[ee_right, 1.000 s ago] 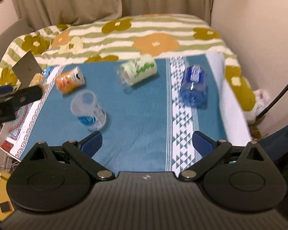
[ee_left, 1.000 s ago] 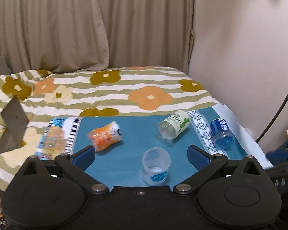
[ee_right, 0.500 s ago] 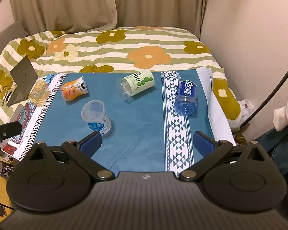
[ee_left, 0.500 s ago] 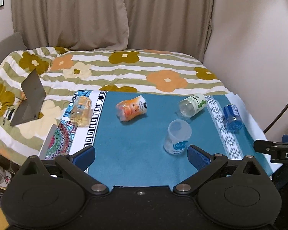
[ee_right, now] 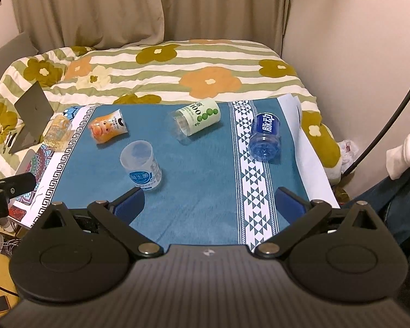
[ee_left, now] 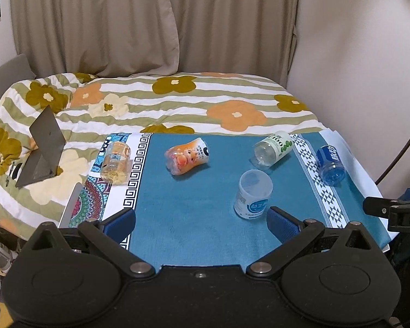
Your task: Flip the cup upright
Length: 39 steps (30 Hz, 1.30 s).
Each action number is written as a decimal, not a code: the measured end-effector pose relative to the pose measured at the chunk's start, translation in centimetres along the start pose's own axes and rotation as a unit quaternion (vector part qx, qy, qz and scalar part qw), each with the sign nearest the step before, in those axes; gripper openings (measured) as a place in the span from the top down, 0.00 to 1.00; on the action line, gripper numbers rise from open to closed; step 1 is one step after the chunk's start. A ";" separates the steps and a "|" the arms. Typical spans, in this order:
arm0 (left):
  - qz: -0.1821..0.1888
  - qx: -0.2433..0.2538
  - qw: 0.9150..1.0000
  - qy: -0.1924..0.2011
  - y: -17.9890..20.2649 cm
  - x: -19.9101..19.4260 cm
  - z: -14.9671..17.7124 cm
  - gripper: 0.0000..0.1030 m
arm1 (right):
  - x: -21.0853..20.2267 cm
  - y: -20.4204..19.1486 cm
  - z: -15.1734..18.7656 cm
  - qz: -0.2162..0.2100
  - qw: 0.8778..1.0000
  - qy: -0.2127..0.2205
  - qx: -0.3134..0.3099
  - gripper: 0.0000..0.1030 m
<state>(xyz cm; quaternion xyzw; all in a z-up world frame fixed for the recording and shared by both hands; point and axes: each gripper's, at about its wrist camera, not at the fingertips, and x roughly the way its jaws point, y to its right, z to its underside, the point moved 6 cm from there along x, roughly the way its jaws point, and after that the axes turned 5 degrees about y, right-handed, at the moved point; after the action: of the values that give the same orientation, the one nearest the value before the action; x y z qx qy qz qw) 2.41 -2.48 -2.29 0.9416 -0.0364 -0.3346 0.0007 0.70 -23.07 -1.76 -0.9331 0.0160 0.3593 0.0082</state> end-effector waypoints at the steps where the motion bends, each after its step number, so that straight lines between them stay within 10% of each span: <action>1: 0.000 0.001 1.000 0.000 0.0 0.0 0.0 0.00 | 0.0 0.0 0.0 0.000 1.000 0.000 0.000 0.00; 39: -0.020 0.014 1.000 0.007 -0.4 0.3 -0.4 0.00 | 0.5 -0.3 -0.6 -0.004 1.000 -0.002 -0.002 0.00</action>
<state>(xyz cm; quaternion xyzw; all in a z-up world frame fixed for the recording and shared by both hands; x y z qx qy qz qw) 2.92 -2.08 -2.17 0.9443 -0.0223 -0.3277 -0.0189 1.52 -22.82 -1.68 -0.9324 0.0119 0.3612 0.0078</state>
